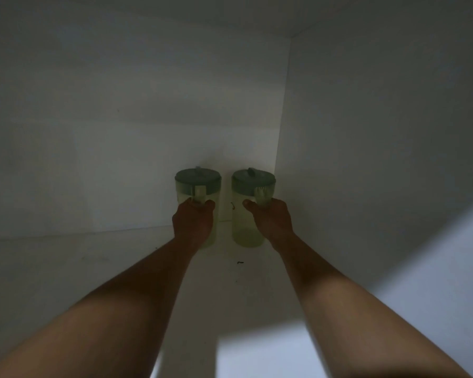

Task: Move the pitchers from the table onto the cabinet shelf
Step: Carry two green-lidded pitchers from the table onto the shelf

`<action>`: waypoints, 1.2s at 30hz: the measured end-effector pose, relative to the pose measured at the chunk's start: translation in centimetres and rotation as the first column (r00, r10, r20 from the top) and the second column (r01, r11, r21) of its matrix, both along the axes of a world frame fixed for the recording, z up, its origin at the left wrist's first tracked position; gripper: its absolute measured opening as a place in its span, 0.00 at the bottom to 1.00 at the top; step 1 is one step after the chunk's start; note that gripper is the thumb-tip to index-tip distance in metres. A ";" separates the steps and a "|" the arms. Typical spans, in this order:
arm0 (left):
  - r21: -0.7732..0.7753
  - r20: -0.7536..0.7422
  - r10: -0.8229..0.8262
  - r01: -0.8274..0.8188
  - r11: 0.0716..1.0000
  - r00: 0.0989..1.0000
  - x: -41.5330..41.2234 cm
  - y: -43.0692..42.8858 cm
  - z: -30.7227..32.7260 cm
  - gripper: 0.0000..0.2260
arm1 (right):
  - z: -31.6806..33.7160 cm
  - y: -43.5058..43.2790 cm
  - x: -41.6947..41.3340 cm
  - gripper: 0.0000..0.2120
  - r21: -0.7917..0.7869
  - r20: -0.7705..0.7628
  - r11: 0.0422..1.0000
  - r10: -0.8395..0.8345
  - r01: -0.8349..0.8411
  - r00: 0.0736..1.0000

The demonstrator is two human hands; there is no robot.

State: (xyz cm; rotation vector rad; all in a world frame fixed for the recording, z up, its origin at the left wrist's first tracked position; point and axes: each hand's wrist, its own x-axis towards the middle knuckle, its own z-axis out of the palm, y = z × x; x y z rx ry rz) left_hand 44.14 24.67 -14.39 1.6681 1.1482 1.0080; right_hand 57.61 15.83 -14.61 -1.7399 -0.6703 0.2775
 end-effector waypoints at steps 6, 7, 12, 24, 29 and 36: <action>-0.009 -0.125 -0.026 0.025 1.000 0.992 -1.6 -0.6 -0.3 0.33 | 1.1 -2.2 -1.2 0.39 -0.148 0.102 0.985 -0.068 0.083 0.992; -0.013 -0.150 -0.023 0.022 1.000 0.988 -2.1 -0.8 -0.2 0.35 | 1.6 -2.7 -1.7 0.40 -0.163 0.123 0.981 -0.082 0.102 0.989; 0.040 -0.284 0.035 -0.025 0.999 0.958 -4.4 -3.2 1.9 0.43 | 4.1 -6.0 -5.1 0.32 -0.169 0.252 0.974 -0.104 0.149 0.962; 0.504 -0.577 0.076 0.282 0.816 0.813 -18.9 -15.8 10.0 0.28 | 11.4 -18.4 -20.2 0.34 -0.321 0.470 0.929 -0.014 0.185 0.883; 0.589 -0.567 0.110 0.309 0.747 0.816 -26.6 -20.1 13.4 0.25 | 14.5 -22.3 -27.4 0.35 -0.332 0.530 0.928 0.035 0.169 0.847; 0.608 -0.540 0.107 0.300 0.735 0.835 -34.2 -24.6 15.7 0.27 | 16.7 -26.4 -34.1 0.29 -0.320 0.597 0.932 0.060 0.169 0.800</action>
